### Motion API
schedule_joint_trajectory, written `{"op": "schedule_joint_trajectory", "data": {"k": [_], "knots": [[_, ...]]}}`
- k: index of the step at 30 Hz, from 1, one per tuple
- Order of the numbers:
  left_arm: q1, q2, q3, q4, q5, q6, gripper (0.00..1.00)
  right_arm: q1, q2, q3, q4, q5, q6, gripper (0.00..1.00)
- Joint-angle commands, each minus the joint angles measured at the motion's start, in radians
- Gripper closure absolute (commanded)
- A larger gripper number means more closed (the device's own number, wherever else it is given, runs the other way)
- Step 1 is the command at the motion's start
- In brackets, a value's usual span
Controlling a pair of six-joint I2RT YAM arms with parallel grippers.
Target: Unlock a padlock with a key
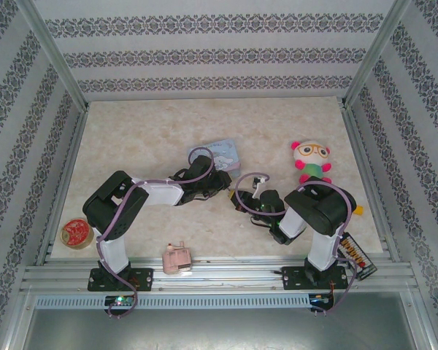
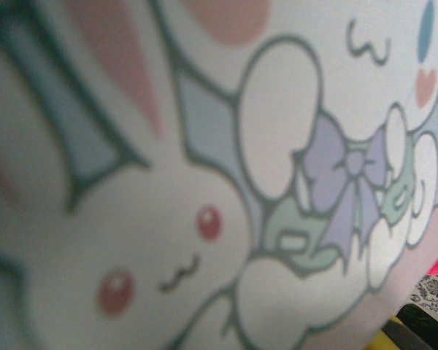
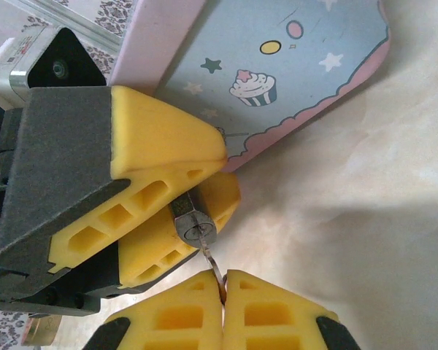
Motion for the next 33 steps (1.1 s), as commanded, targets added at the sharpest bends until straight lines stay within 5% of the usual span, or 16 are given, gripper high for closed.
{"op": "schedule_joint_trajectory", "data": {"k": [1, 33], "knots": [[0.009, 0.024, -0.032, -0.057, 0.082, -0.076, 0.85, -0.021, -0.007, 0.016, -0.008, 0.033, 0.011, 1.0], [0.009, 0.035, -0.023, -0.053, 0.095, -0.082, 0.85, -0.008, -0.091, 0.066, -0.151, 0.048, -0.014, 1.0]]}}
